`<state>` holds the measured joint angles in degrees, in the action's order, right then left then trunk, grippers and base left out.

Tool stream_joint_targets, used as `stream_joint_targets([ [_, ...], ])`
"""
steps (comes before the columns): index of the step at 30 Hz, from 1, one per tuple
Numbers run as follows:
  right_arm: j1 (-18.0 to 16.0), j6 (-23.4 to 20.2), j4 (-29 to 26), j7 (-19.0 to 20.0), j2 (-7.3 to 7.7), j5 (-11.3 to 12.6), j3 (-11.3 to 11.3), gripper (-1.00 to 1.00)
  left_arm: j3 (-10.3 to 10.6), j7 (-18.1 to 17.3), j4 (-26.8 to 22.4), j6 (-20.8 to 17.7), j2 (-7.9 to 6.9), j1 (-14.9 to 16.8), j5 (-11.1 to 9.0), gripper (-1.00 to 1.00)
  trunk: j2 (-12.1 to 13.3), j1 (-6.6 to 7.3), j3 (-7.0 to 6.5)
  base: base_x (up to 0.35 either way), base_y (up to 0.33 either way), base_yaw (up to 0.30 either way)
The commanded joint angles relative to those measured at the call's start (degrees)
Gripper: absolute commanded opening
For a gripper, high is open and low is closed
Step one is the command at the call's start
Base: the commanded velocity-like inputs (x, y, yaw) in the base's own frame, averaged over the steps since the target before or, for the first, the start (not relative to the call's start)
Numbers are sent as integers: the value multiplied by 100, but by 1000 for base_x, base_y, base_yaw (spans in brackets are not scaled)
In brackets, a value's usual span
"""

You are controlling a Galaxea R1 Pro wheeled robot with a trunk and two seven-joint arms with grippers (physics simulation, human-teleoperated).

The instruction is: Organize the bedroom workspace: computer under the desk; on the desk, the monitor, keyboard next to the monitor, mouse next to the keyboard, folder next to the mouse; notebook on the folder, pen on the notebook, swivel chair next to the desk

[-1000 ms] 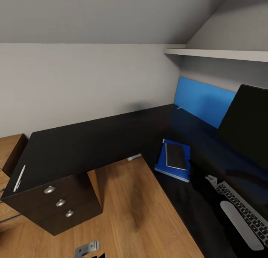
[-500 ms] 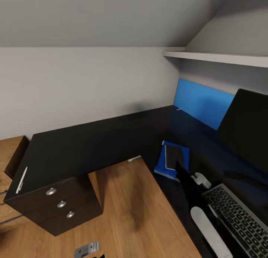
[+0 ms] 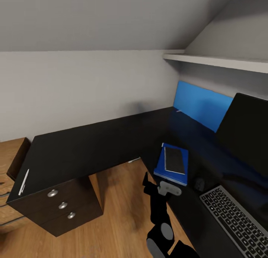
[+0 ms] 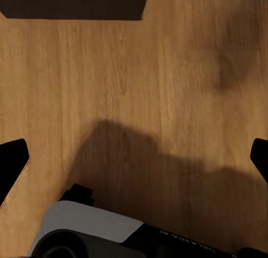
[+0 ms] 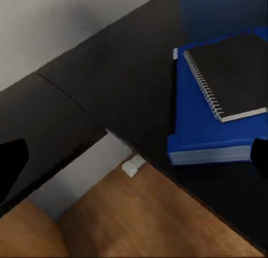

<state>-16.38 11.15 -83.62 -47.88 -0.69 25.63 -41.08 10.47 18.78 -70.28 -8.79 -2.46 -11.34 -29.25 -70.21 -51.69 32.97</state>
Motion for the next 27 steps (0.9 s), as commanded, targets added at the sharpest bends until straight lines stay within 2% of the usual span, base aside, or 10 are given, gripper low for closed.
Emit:
stream_joint_targets([
  [1, -6, 256, -1, -46, -2, 115, -9, 100, 20, 46, 3, 52, -17, 0, -43, 100, 38, 22, -14, 0, 0, 0],
  [4, -6, 1271, 50, -167, -2, 212, -15, 100, 20, 45, 46, 139, -37, 0, -52, 100, 159, 88, -68, 0, 0, 0],
  [10, -6, 1714, -5, -430, 41, 271, -52, 100, 24, 32, 278, 192, -37, 0, -42, 100, 399, 220, -176, 0, 0, 0],
  [12, -6, 1231, -41, -515, 44, 275, -101, 100, 25, 30, 315, 202, -36, 0, -40, 100, 480, 264, -212, 0, 0, 0],
  [15, -6, -1254, -210, -609, -71, 307, -123, 100, 24, 35, 333, 211, -35, 0, -38, 100, 600, 330, -266, 0, 0, 0],
  [16, -6, -1649, -248, -620, -127, 308, -122, 100, 25, 36, 335, 211, -35, 0, -38, 100, 640, 352, -284, 0, 0, 0],
  [17, -6, -2501, -321, -649, -343, 301, -109, 100, 25, 37, 337, 215, -35, 0, -38, 100, 680, 374, -302, 0, 0, 0],
  [18, -6, -2957, -358, -668, -508, 298, -84, 100, 25, 38, 339, 218, -35, 0, -39, 100, 720, 396, -320, 0, 0, 0],
  [21, -6, -3279, -492, -689, -610, 278, -116, 100, 26, 40, 341, 219, -35, 0, -44, 100, 840, 461, -373, 0, 0, 0],
  [27, -6, -3335, -593, -811, -635, 226, -373, 100, 23, 54, 402, 220, -35, 0, -54, 100, 881, 483, -391, 0, 0, 103],
])
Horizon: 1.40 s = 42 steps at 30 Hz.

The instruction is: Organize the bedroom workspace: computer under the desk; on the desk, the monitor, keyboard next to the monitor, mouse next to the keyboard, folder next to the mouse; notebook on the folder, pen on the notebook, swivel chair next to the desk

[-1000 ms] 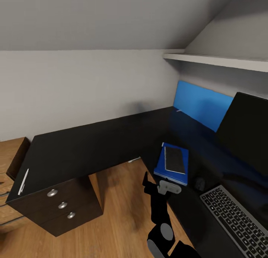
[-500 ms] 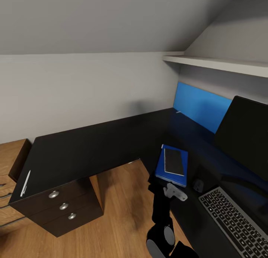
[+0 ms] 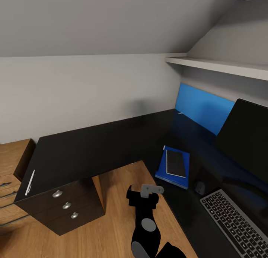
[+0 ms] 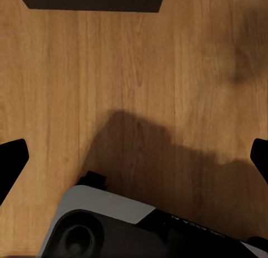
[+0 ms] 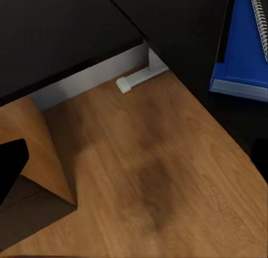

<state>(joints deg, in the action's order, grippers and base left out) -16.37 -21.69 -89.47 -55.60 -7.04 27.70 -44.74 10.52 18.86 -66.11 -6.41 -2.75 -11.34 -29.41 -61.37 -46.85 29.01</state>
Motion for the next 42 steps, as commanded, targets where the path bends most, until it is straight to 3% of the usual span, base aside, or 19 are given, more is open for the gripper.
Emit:
stream_joint_targets([
  [1, -6, -52, -8, -45, -2, 15, -25, 100, 15, 46, -5, -19, -7, 0, -37, 100, -4, -1, 5, 0, 0, 231],
  [5, -6, -54, 3, -51, 0, -15, -147, 100, 13, 48, 8, -13, -7, 0, -38, 100, -4, -1, 5, 0, 0, 244],
  [8, -6, -58, 11, -42, 32, -61, -452, 100, 12, 55, 24, -10, -8, 0, -45, 100, -4, -1, 6, 0, 0, 80],
  [10, -6, -61, 14, -34, 58, -66, -500, 100, 7, 55, 26, -10, -11, 0, -42, 100, -4, -1, 6, 0, 0, 23],
  [20, -6, -50, 7, -30, 132, -77, -546, 100, -31, 56, 29, -1, -16, 0, -46, 100, -4, -1, 6, -47, 184, 32],
  [42, -6, 27, 79, -3, 130, -126, -558, 100, -39, 65, 32, -1, -16, 0, -38, 100, -4, -1, 6, 105, 310, 276],
])
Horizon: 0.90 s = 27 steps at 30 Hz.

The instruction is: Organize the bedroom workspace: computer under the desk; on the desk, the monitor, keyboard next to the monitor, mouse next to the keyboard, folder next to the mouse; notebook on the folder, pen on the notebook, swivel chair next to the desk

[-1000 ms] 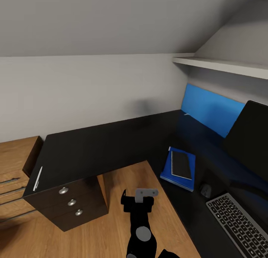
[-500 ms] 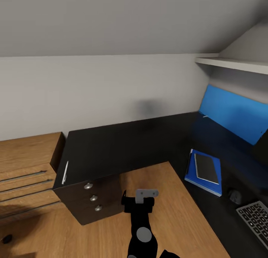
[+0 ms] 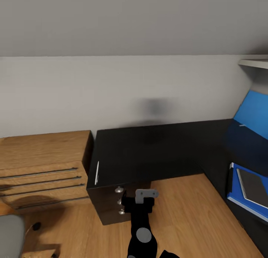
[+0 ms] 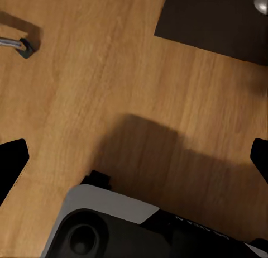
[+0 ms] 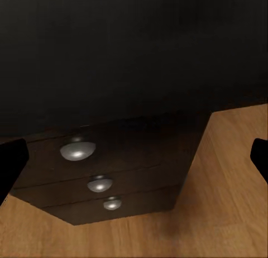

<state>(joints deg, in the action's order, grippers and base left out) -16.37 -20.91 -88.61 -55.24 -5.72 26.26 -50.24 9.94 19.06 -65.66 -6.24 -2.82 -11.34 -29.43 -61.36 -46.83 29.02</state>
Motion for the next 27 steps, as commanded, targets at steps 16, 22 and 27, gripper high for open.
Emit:
stream_joint_targets([
  [16, -6, -45, 106, -23, -32, -322, -37, 100, 29, 45, -15, -18, -8, 0, -37, 100, -5, -3, 5, 16, 22, 278],
  [22, -6, -45, 144, -22, -28, -323, -153, 100, 34, 45, -10, -18, -5, 0, -37, 100, -5, -3, 5, 0, 0, 278],
  [27, -6, -45, 316, -22, -36, -332, -270, 100, 35, 45, -8, -18, -1, 0, -38, 100, -5, -3, 8, 0, 0, 224],
])
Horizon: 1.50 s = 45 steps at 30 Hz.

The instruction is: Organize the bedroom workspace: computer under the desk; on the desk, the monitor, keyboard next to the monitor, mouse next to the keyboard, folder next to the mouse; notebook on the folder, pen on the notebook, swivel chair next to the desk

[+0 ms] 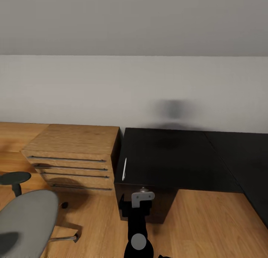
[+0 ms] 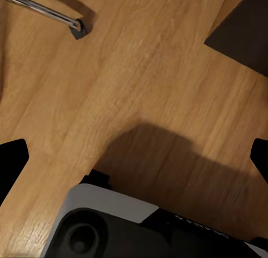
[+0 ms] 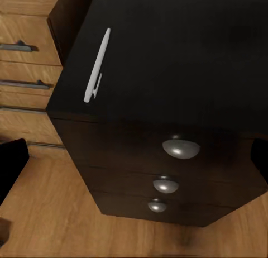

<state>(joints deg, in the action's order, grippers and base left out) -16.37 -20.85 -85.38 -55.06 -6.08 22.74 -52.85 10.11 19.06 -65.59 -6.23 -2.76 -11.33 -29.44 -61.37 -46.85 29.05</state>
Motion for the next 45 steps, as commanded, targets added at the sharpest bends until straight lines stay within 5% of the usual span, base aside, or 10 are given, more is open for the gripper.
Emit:
stream_joint_targets([
  [1, -7, -51, -7, -40, 1, 20, -14, 100, 17, 45, -15, -18, -6, 0, -36, 100, -4, -1, 5, 0, 0, 65],
  [24, -7, 133, 29, -22, 18, 5, -26, 100, 37, 42, 14, 112, 0, 0, -16, 100, -4, -1, 43, 0, 0, 174],
  [29, -12, 125, 6, 40, 27, -276, -7, 100, 65, 44, -231, 121, 11, 0, -17, 100, -4, -1, 46, 0, 0, 42],
  [33, -58, 84, 26, 152, -6, -594, 99, 100, 69, 133, -904, 5, 29, 3, -12, 100, -4, -1, 46, 0, 0, 12],
  [37, -302, 16, 131, 372, -32, -698, 374, 100, 70, 470, -1583, -430, 39, 47, -10, 100, -4, -1, 46, 0, 0, 4],
  [40, -828, -80, 457, 708, -56, -739, 869, 100, 70, 980, -2146, -1168, 65, 295, -15, 100, -4, -1, 47, 0, 0, 2],
  [41, -1133, -111, 741, 919, -64, -748, 1155, 100, 68, 1188, -2309, -1500, 92, 502, -22, 100, -4, -1, 47, 0, 0, 0],
  [42, -1727, -141, 1502, 1421, -73, -759, 1665, 100, 45, 1431, -2478, -1883, 158, 1028, -51, 100, -4, -1, 47, 0, 0, 0],
  [45, -2521, -87, 2841, 2224, -83, -753, 2036, 100, 36, 1556, -2554, -2094, 227, 1646, -229, 100, -4, -1, 47, 0, 0, 0],
])
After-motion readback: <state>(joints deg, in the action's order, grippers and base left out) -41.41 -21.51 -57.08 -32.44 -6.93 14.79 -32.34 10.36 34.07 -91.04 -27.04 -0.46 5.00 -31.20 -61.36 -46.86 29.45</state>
